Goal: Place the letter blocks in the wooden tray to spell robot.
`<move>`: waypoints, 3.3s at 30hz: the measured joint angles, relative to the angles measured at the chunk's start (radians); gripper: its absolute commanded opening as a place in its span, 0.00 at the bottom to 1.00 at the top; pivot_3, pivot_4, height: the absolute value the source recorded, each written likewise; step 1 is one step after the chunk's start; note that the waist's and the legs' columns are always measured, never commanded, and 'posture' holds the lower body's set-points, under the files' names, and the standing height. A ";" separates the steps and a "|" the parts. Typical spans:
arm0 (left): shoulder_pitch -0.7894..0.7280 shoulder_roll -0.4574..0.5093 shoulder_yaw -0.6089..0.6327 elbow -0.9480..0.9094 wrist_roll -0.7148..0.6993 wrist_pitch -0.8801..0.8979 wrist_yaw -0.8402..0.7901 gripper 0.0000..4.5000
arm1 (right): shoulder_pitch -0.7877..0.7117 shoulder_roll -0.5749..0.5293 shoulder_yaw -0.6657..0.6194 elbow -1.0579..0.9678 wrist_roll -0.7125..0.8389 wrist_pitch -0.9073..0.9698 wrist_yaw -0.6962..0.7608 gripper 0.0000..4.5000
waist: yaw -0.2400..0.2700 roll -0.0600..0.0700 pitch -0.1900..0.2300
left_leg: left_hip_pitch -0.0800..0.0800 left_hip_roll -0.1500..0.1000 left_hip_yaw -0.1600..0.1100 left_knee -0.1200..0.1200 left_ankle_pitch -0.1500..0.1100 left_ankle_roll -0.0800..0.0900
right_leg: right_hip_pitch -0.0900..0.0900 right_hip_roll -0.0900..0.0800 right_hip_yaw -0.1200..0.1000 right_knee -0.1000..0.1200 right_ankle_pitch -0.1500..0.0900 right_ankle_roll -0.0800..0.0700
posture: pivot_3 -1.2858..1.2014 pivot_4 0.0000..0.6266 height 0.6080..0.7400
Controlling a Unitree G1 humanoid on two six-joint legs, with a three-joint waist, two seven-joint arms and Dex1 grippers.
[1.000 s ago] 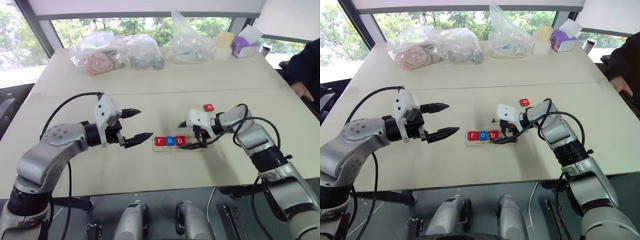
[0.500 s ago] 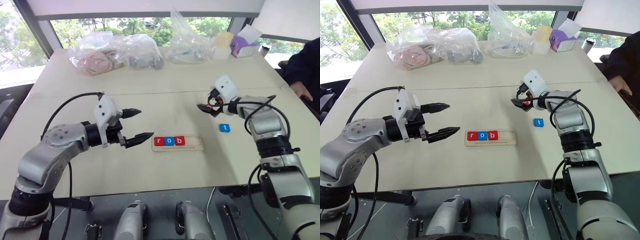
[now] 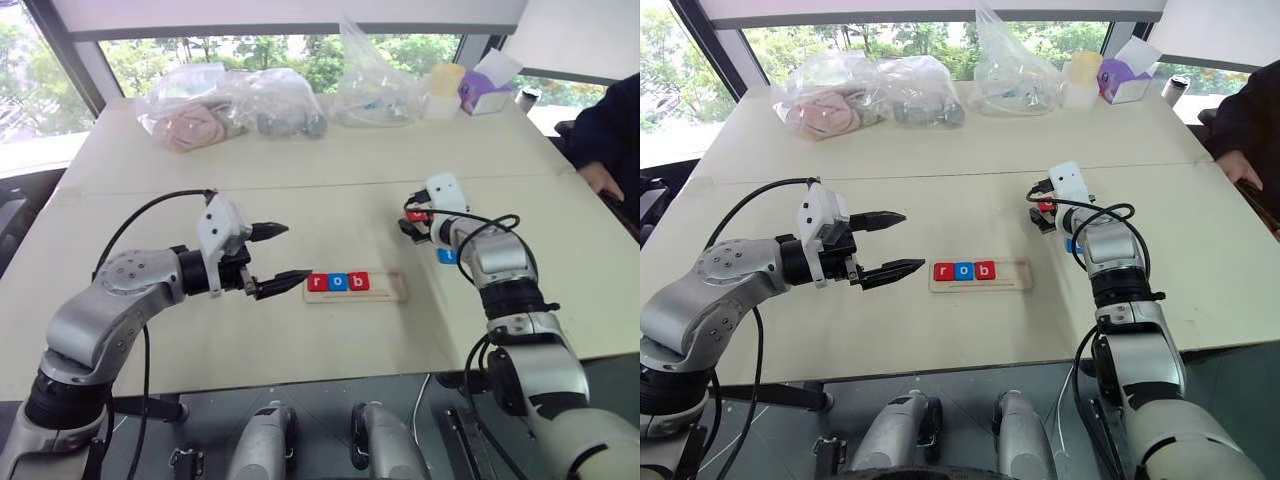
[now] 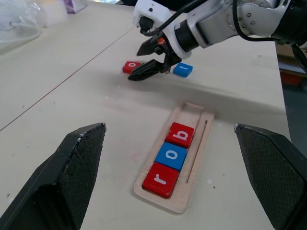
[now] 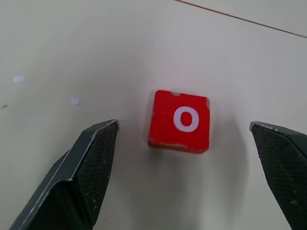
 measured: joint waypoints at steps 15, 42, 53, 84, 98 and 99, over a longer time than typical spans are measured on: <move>0.008 -0.004 0.000 -0.011 0.003 -0.001 0.017 1.00 | -0.050 0.036 -0.052 0.087 0.071 0.022 -0.011 0.26 | -0.007 0.000 0.000 | 0.002 0.000 -0.001 0.000 0.000 0.000 | 0.002 0.000 0.000 0.000 0.000 0.000 | 0.52 0.24 0.89; -0.014 -0.040 -0.042 0.061 0.044 -0.060 -0.065 1.00 | 0.574 0.199 -0.245 -1.289 0.148 0.970 -0.240 0.37 | -0.007 0.001 -0.001 | -0.002 0.001 -0.001 -0.003 -0.001 -0.001 | -0.003 -0.001 0.000 -0.002 0.000 -0.001 | 0.52 0.24 0.89; -0.008 -0.040 -0.039 0.053 0.044 -0.059 -0.048 1.00 | 0.511 -0.186 -0.125 -1.238 0.322 0.923 0.042 0.99 | -0.005 0.003 0.001 | -0.004 -0.001 -0.001 -0.002 -0.001 0.001 | -0.003 -0.003 0.000 -0.005 -0.001 -0.001 | 0.52 0.24 0.89; 0.004 -0.019 -0.026 0.020 0.045 -0.044 -0.019 1.00 | 0.308 -0.566 0.234 -0.202 0.078 -0.574 1.026 0.99 | 0.018 0.000 0.001 | -0.001 -0.001 -0.001 0.001 -0.002 0.003 | 0.001 -0.003 -0.001 -0.004 -0.002 0.001 | 0.52 0.24 0.89; 0.004 -0.016 -0.025 0.019 0.045 -0.043 -0.019 1.00 | 0.346 -0.561 0.213 -0.309 0.080 -0.467 1.018 0.26 | 0.017 0.000 0.001 | 0.002 0.000 0.000 0.001 -0.002 0.002 | 0.003 -0.003 -0.001 -0.003 -0.001 0.000 | 0.52 0.24 0.89; 0.004 -0.017 -0.025 0.019 0.045 -0.043 -0.019 1.00 | 0.345 -0.555 0.211 -0.328 0.082 -0.453 1.013 0.26 | 0.015 0.000 0.001 | 0.002 0.000 0.000 0.001 -0.002 0.002 | 0.002 -0.003 0.000 -0.003 -0.001 0.000 | 0.52 0.24 0.89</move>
